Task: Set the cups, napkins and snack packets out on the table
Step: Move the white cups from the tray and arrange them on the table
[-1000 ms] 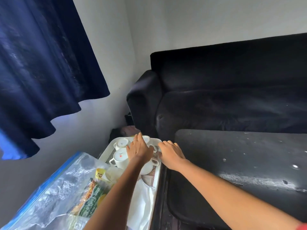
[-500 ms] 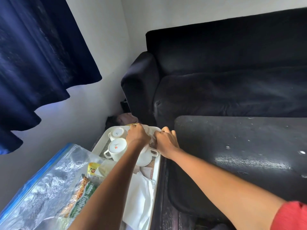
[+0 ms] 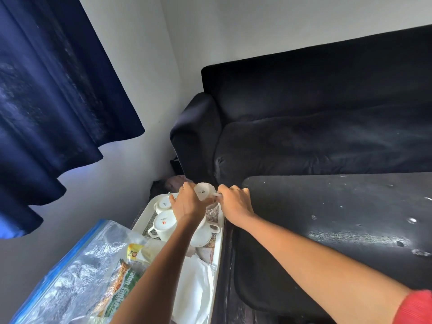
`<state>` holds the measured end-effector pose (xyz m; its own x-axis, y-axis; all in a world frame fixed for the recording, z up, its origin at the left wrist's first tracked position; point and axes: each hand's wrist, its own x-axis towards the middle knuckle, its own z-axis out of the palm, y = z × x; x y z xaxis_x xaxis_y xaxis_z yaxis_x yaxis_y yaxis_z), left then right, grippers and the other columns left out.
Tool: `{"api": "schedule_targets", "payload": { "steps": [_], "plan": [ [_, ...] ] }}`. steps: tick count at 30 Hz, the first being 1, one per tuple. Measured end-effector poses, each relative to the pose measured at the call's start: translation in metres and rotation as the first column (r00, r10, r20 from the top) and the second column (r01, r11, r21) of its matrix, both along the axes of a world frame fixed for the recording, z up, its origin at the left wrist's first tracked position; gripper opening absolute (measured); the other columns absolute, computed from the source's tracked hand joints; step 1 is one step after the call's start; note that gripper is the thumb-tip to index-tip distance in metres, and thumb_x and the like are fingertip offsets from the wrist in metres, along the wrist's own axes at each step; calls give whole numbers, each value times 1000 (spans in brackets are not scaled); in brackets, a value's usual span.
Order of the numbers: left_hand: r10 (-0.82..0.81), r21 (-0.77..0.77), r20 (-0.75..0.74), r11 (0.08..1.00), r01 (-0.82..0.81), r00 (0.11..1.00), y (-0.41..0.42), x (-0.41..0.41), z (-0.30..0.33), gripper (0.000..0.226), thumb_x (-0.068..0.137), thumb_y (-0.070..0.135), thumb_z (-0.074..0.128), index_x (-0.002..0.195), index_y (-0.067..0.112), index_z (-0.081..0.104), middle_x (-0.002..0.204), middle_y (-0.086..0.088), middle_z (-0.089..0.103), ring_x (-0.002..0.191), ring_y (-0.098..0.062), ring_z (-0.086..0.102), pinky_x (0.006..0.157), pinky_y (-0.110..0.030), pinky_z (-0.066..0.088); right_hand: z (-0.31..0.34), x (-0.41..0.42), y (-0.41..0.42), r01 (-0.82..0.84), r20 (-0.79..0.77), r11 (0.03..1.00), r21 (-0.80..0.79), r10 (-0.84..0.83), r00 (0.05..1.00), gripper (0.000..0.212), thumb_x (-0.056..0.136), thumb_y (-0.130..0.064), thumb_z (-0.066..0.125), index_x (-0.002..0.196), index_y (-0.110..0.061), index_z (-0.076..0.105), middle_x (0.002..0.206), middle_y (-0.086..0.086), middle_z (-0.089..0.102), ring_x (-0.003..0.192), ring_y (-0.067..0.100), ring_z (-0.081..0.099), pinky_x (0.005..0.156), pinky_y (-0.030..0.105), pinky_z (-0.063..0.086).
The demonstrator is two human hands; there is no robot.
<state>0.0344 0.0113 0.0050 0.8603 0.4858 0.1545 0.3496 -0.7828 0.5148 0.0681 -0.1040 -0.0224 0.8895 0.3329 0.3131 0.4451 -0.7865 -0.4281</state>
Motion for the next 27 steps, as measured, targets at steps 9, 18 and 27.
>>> {"api": "schedule_targets", "payload": {
  "steps": [9,18,27],
  "plan": [
    [69,-265,182,964,-18,981,-48,-27,17,59,70,51,78,106,12,52,105,0,62,88,-18,54,73,-31,41,37,-16,-46,43,-27,983,181,-39,999,12,90,-19,46,94,-20,57,100,-4,67,98,23,51,77,32,27],
    [93,-748,175,660,71,980,-115,-48,23,38,82,50,66,81,12,65,84,-8,67,81,-23,61,64,-26,43,60,-41,-101,262,-424,733,627,39,905,25,87,-30,54,111,-23,51,109,-3,61,105,17,56,90,36,46],
    [-44,-968,49,244,58,998,-171,-62,14,55,84,56,59,113,10,64,112,0,69,86,-10,66,97,-27,29,39,-67,-157,564,-720,478,673,249,647,64,76,-50,68,130,-23,46,127,-2,58,115,16,53,91,34,35]
  ]
}}
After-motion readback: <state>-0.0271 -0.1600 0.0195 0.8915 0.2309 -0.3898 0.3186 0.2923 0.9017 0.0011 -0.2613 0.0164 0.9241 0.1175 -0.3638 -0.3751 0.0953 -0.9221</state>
